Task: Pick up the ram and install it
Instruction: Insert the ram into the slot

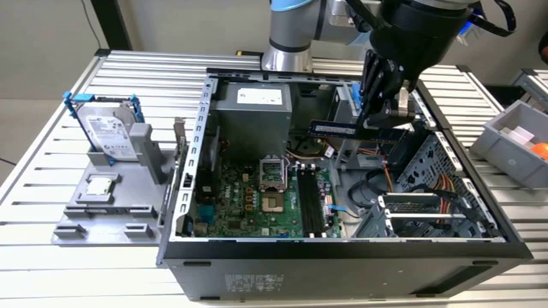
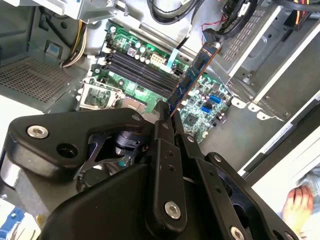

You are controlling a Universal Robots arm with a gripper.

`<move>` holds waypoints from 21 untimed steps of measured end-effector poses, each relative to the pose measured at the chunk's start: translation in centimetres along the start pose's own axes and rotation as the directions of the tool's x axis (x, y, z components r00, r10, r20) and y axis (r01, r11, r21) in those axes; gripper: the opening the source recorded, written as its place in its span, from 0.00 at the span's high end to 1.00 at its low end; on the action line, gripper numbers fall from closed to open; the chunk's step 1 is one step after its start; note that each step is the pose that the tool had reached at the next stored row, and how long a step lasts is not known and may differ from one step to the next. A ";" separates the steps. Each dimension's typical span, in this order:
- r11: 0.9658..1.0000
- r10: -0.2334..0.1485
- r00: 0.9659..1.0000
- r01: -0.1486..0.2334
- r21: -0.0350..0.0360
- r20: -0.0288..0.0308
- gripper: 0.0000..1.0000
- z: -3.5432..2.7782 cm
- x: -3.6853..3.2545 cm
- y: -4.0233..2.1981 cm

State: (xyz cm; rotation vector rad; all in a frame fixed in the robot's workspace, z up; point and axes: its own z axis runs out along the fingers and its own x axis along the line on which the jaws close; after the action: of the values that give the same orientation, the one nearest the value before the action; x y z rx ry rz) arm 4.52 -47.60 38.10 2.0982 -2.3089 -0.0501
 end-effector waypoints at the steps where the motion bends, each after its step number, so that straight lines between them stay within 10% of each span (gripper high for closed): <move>1: 1.000 0.007 1.000 -0.007 0.000 0.000 1.00 0.00 0.00 0.00; 21: 0.994 0.106 0.994 -0.106 0.000 0.004 1.00 0.01 0.00 0.00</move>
State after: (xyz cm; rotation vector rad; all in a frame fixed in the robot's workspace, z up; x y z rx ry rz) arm 4.52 -47.60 38.09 1.9736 -2.4184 -0.0520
